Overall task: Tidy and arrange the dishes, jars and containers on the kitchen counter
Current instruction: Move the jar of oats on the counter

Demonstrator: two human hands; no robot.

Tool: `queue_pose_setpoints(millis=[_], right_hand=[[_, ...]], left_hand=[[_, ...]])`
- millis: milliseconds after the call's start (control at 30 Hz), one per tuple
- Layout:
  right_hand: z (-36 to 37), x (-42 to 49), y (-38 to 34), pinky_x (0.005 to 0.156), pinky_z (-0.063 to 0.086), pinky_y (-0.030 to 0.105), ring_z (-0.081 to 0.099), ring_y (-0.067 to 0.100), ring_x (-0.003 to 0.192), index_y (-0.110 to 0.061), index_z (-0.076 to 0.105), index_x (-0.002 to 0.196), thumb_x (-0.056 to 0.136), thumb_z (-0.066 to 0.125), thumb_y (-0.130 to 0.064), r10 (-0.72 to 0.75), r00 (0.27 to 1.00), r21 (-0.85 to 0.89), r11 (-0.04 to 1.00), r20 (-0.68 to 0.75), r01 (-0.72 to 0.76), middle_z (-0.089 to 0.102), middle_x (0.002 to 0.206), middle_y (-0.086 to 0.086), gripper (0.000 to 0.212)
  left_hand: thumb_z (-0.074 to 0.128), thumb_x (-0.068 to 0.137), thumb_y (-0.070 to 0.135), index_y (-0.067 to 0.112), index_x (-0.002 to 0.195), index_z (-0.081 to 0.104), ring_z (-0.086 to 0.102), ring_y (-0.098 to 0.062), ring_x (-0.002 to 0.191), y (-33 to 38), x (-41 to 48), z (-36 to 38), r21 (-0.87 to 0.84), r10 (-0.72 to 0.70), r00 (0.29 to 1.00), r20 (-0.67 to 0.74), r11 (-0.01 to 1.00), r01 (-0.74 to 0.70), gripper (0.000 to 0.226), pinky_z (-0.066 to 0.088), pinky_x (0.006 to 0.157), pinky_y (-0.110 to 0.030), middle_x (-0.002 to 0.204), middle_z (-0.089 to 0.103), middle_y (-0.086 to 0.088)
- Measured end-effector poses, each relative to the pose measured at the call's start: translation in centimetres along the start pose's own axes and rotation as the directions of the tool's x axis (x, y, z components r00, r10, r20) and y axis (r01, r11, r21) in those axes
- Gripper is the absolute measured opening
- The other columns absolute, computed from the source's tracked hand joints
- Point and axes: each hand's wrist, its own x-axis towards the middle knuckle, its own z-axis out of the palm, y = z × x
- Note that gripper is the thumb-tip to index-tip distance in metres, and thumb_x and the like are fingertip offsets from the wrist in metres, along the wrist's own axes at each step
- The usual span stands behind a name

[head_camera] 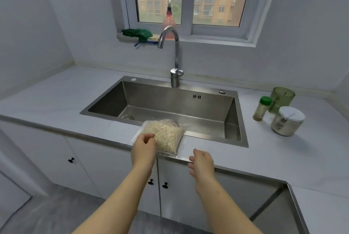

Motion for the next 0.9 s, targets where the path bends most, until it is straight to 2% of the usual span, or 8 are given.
queue_pose_setpoints(millis=[167,300,367,433,500,633,733,900], right_hand=[[2.8,4.1,-1.4,0.085,0.041,0.034,0.047,0.023,0.099,-0.014,0.041,0.127,0.096,0.043,-0.028,0.033,0.999,0.002,0.999,-0.007,-0.033,0.048,0.113,0.004,0.034],[6.7,7.3,-1.4,0.097,0.045,0.041,0.052,0.026,0.110,-0.016,0.030,0.135,0.091,0.046,-0.043,0.124,0.991,-0.004,0.992,0.050,-0.124,0.049,0.122,0.004,0.054],[8.0,8.1,-1.0,0.090,0.047,0.039,0.053,0.027,0.106,-0.010,0.030,0.134,0.090,0.048,-0.043,0.130,0.991,-0.074,0.989,0.006,-0.129,0.051,0.119,0.007,0.058],[9.0,8.8,-0.9,0.086,0.047,0.035,0.053,0.027,0.104,-0.006,0.033,0.133,0.089,0.051,-0.043,0.109,0.991,-0.149,0.981,-0.082,-0.120,0.050,0.122,0.010,0.061],[9.5,9.4,-1.1,0.090,0.048,0.038,0.054,0.029,0.108,-0.006,0.036,0.134,0.086,0.055,-0.047,0.113,0.987,-0.186,0.973,-0.115,-0.133,0.049,0.128,0.012,0.066],[10.1,9.7,-1.2,0.086,0.050,0.036,0.057,0.027,0.105,-0.009,0.037,0.130,0.082,0.062,-0.046,0.118,0.986,-0.120,0.984,-0.119,-0.132,0.053,0.124,0.009,0.066],[10.2,9.5,-0.9,0.091,0.051,0.040,0.058,0.027,0.106,-0.008,0.040,0.127,0.080,0.065,-0.046,0.107,0.981,-0.118,0.985,-0.160,-0.127,0.054,0.122,0.009,0.065],[10.0,8.2,-0.7,0.091,0.051,0.044,0.058,0.024,0.102,-0.010,0.044,0.120,0.082,0.064,-0.043,0.058,0.981,-0.086,0.994,-0.185,-0.075,0.056,0.115,0.007,0.054]], left_hand=[[0.049,0.085,0.020,0.020,0.126,0.049,0.039,-0.027,0.123,-0.4,7.0,1.3,0.350,-0.035,0.999,0.033,0.937,0.022,0.041,0.039,0.102,-0.043,0.135,0.042,-0.006],[0.054,0.085,0.029,0.020,0.140,0.034,0.043,-0.031,0.122,-1.0,11.5,2.1,0.269,-0.131,0.975,0.180,0.960,0.079,0.059,0.040,0.102,-0.049,0.143,0.034,-0.007],[0.055,0.084,0.032,0.019,0.142,0.030,0.042,-0.032,0.124,-1.4,12.2,2.5,0.317,-0.168,0.962,0.215,0.944,0.094,0.064,0.037,0.104,-0.049,0.144,0.037,-0.008],[0.056,0.083,0.038,0.018,0.143,0.028,0.038,-0.032,0.129,-2.0,13.0,2.6,0.455,-0.180,0.963,0.201,0.888,0.071,0.070,0.034,0.106,-0.046,0.143,0.039,-0.007],[0.058,0.081,0.044,0.016,0.144,0.029,0.035,-0.032,0.130,-2.3,14.0,2.6,0.510,-0.195,0.964,0.179,0.856,0.079,0.075,0.034,0.105,-0.044,0.143,0.039,-0.008],[0.061,0.077,0.051,0.013,0.136,0.042,0.049,-0.031,0.118,-2.6,15.9,2.9,0.451,-0.245,0.925,0.292,0.888,0.093,0.073,0.043,0.100,-0.045,0.130,0.051,-0.008],[0.062,0.079,0.048,0.012,0.126,0.048,0.060,-0.027,0.103,-2.7,15.8,2.6,0.349,-0.270,0.893,0.361,0.927,0.139,0.061,0.051,0.091,-0.044,0.116,0.060,-0.006],[0.063,0.079,0.047,0.007,0.112,0.057,0.063,-0.028,0.091,-2.4,15.8,2.4,0.281,-0.324,0.835,0.444,0.936,0.213,0.053,0.054,0.085,-0.042,0.099,0.064,-0.007]])
